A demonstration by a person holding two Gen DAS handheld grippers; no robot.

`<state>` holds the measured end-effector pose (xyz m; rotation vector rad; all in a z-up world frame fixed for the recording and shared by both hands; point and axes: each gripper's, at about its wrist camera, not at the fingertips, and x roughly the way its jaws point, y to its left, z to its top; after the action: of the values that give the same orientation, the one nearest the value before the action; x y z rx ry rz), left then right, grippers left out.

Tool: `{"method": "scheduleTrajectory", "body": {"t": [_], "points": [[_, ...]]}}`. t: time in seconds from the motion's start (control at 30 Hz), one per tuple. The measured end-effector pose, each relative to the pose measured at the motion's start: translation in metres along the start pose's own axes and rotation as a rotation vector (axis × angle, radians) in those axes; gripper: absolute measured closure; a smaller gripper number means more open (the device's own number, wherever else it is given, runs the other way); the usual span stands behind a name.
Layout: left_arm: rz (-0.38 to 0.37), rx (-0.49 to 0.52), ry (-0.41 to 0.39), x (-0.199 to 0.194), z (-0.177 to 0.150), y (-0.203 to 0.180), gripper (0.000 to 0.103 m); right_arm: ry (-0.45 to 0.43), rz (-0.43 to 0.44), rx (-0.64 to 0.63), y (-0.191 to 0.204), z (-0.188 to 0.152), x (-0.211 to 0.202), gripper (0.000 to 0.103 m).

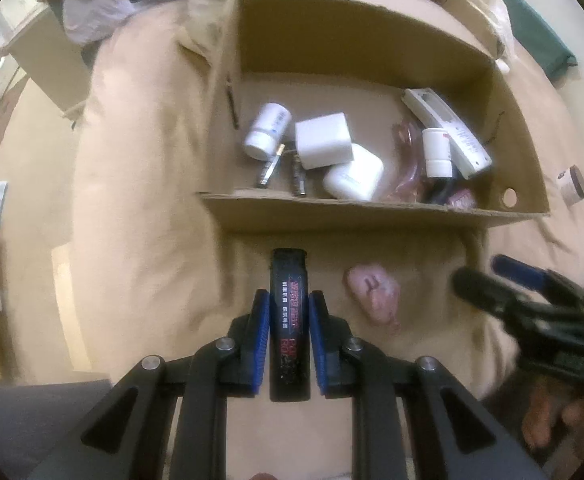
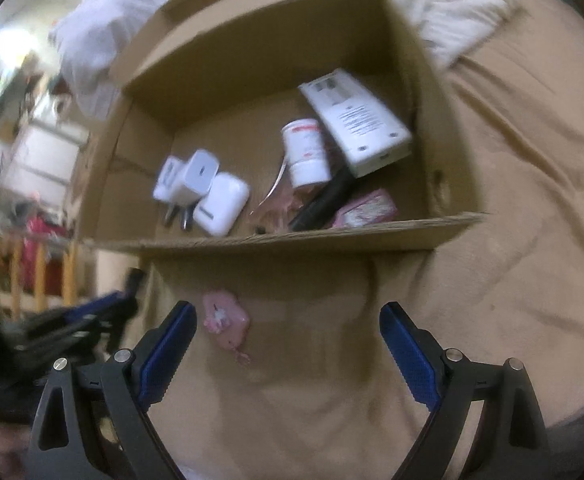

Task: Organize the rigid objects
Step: 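Grasp the pink Hello Kitty keychain with the right tool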

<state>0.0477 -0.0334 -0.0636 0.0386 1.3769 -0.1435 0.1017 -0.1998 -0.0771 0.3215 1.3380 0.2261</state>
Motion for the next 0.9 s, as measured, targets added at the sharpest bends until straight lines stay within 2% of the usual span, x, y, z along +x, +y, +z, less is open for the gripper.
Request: {"method": "scheduleTrajectory", "body": {"t": [0.13,0.3,0.37,0.43,0.5,0.63,0.73,0.8,0.83,0.87,0.9], "points": [[0.003,0.009,-0.053,-0.015,-0.001,0.018,0.085,0.066,0.060,-0.072,0.022,0.005,0.019,0.005],[-0.028,-0.019,-0.058,-0.007,0.001,0.024,0.085,0.082,0.001,-0.210,0.049,0.000,0.040,0.005],[-0.045,-0.040,-0.045,-0.004,0.004,0.029,0.085,0.077,-0.053,-0.282,0.059,-0.007,0.046,0.005],[-0.031,-0.042,-0.043,-0.004,0.006,0.031,0.085,0.066,-0.078,-0.328,0.067,-0.012,0.047,0.005],[-0.006,-0.043,-0.040,-0.001,0.007,0.034,0.085,0.061,-0.071,-0.345,0.072,-0.015,0.049,0.005],[-0.023,-0.069,-0.031,-0.001,0.006,0.040,0.085,0.047,-0.064,-0.324,0.073,-0.015,0.055,0.005],[-0.019,-0.066,-0.031,-0.001,0.006,0.040,0.085,0.042,-0.103,-0.337,0.078,-0.014,0.065,0.005],[-0.025,-0.075,-0.026,0.000,0.006,0.040,0.085,0.070,-0.104,-0.356,0.080,-0.015,0.072,0.005],[-0.028,-0.078,-0.023,0.001,0.006,0.040,0.085,0.094,-0.090,-0.354,0.081,-0.017,0.077,0.006],[-0.030,-0.077,-0.022,0.001,0.006,0.039,0.085,0.113,-0.091,-0.353,0.081,-0.019,0.083,0.012],[-0.030,-0.072,-0.022,0.002,0.006,0.038,0.085,0.119,-0.113,-0.361,0.081,-0.021,0.087,0.014]]}}
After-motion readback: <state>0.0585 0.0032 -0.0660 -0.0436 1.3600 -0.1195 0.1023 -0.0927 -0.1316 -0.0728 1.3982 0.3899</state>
